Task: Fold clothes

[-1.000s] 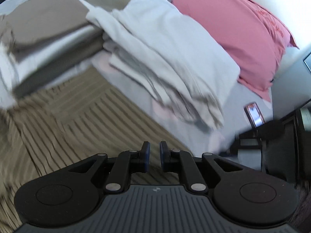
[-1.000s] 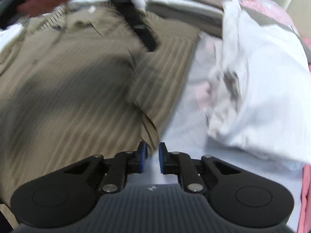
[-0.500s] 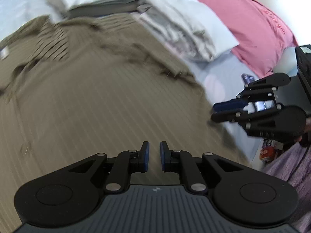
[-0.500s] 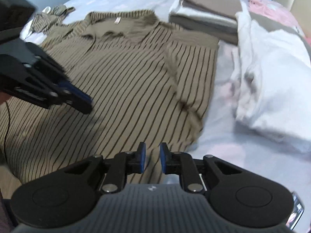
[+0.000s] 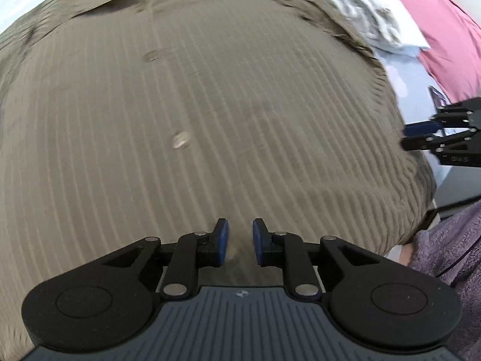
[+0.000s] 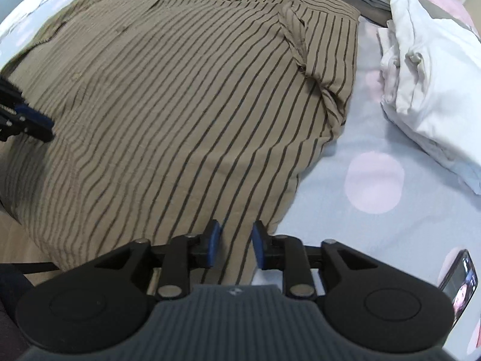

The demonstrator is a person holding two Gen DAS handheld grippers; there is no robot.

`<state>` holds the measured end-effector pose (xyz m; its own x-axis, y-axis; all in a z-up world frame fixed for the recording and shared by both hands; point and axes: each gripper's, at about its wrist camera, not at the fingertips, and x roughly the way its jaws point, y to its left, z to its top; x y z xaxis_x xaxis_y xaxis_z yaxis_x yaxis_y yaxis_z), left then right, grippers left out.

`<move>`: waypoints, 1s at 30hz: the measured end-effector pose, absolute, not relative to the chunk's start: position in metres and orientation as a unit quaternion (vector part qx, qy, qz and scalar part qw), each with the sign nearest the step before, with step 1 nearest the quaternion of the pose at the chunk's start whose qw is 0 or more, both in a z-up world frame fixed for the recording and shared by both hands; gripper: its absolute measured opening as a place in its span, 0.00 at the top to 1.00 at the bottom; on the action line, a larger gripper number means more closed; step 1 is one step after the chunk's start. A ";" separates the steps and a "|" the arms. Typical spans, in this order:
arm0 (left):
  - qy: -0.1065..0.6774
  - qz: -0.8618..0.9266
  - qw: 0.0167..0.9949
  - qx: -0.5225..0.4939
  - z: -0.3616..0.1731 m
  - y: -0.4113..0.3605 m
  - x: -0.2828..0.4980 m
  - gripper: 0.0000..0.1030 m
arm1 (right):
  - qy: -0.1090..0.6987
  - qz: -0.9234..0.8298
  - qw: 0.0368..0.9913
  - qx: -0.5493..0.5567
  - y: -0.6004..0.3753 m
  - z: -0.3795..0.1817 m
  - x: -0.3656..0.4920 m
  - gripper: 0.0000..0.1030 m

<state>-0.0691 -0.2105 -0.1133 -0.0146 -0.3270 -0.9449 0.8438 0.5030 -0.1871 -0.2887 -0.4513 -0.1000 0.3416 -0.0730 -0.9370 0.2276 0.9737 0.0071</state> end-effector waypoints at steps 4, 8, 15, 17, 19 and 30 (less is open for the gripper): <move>0.570 -0.399 0.685 0.215 -0.107 -0.174 -0.060 0.78 | 0.562 -0.086 0.820 0.069 -0.442 -0.089 -0.287 0.63; 0.562 -0.362 0.725 0.168 -0.088 -0.130 -0.044 0.74 | 0.555 -0.069 0.827 0.063 -0.427 -0.084 -0.269 0.61; 0.554 -0.273 0.782 0.081 -0.064 -0.054 -0.003 0.69 | 0.552 -0.037 0.832 0.049 -0.411 -0.080 -0.226 0.60; 0.545 -0.255 0.795 0.077 -0.061 -0.037 0.008 0.68 | 0.552 -0.034 0.832 0.054 -0.408 -0.081 -0.215 0.59; 0.540 -0.245 0.800 0.088 -0.063 -0.020 0.018 0.60 | 0.554 -0.034 0.829 0.058 -0.407 -0.084 -0.209 0.59; 0.594 -0.211 0.762 0.149 -0.101 0.033 0.055 0.59 | 0.593 -0.061 0.800 0.073 -0.409 -0.108 -0.217 0.58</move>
